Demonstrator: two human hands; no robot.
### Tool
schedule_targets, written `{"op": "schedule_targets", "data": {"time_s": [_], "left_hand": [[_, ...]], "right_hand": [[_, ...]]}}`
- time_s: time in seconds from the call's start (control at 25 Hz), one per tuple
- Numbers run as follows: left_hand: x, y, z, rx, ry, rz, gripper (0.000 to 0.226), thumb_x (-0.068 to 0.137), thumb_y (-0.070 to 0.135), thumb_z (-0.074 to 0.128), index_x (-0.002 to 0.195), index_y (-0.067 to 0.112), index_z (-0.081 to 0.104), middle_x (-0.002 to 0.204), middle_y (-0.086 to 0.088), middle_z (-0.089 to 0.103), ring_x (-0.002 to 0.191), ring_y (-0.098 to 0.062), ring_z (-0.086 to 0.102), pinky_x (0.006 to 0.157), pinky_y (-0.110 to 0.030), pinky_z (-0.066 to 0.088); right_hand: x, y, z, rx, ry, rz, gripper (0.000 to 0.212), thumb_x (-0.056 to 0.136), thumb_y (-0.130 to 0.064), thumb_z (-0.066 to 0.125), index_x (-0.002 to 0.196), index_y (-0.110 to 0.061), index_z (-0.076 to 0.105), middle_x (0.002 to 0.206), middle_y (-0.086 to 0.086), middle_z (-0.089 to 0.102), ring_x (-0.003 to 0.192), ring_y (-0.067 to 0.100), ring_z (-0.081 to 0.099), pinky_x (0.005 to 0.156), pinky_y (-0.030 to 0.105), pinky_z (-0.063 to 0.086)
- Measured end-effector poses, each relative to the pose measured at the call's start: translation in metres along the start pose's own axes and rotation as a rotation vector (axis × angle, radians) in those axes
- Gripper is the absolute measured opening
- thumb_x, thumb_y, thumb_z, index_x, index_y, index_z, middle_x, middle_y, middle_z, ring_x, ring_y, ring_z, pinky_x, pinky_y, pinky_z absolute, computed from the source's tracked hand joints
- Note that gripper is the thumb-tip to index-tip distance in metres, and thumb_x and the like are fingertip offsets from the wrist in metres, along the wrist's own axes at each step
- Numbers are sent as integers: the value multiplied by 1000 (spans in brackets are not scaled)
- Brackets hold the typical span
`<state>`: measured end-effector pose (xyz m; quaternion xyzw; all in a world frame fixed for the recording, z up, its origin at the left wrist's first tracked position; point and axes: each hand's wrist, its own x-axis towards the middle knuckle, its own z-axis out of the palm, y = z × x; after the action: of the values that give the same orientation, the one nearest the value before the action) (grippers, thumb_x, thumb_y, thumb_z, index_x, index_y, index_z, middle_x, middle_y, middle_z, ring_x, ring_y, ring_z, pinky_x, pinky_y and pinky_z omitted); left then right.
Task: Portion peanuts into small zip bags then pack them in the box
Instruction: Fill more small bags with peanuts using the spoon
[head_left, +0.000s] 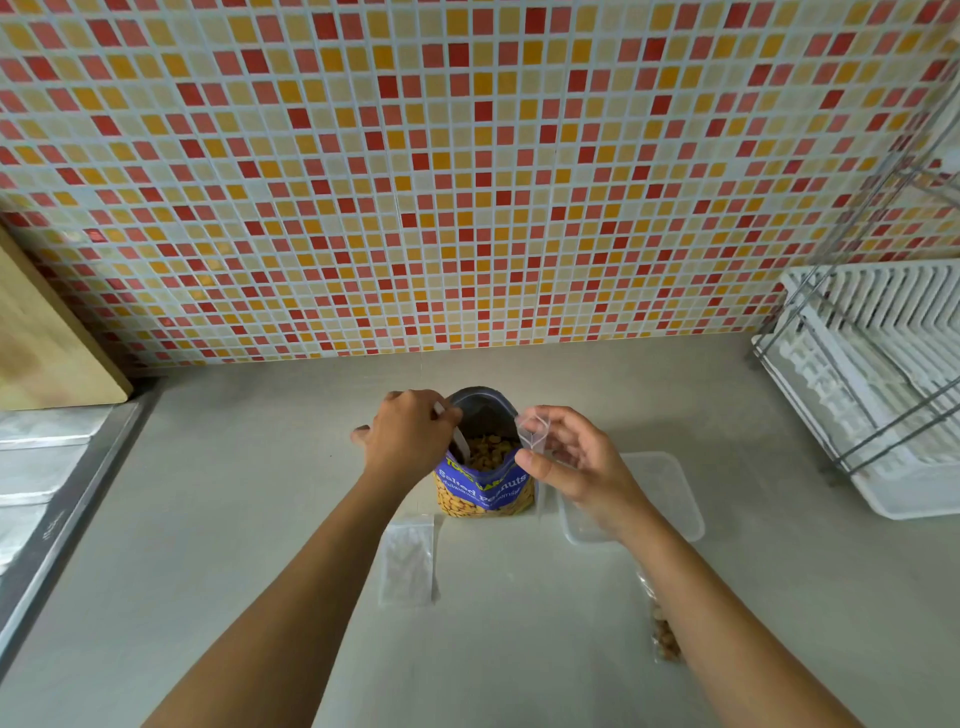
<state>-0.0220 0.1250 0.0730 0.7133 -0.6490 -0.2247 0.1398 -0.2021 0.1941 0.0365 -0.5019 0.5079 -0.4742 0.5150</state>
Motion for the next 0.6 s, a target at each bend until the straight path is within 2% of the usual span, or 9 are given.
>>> {"op": "schedule_targets", "data": {"time_s": [0.12,0.24,0.48,0.6], "left_hand": [[2,-2,0,-123,-34,-37,23,91,39,52,91,22,67,89,-3,64,86,-24,56,89,-51,48],[0,-4,0,-250,-26,-44,20,90,36,55,87,21,68,85,-4,67,86,-26,60,88,-52,50],[-8,-6,2,-471,1,-44,21,89,37,55,73,29,65,84,-2,69,87,-25,62,85,-49,51],[-9,-7,-3,-579,-38,-60,20,91,30,55,81,18,67,82,-3,66,78,-18,59,69,-31,50]], "right_hand": [[-2,2,2,16,7,-4,52,60,-40,78,107,-29,59,113,-6,68,110,9,61,83,17,48],[-3,2,3,21,4,-8,49,64,-34,77,109,-28,59,113,-6,68,110,9,60,81,16,47],[-5,2,4,17,18,-25,57,59,-41,77,111,-24,60,115,-6,67,110,14,60,83,17,47],[-5,2,4,5,12,-21,57,59,-42,77,111,-25,59,115,-6,67,110,14,61,82,18,47]]}}
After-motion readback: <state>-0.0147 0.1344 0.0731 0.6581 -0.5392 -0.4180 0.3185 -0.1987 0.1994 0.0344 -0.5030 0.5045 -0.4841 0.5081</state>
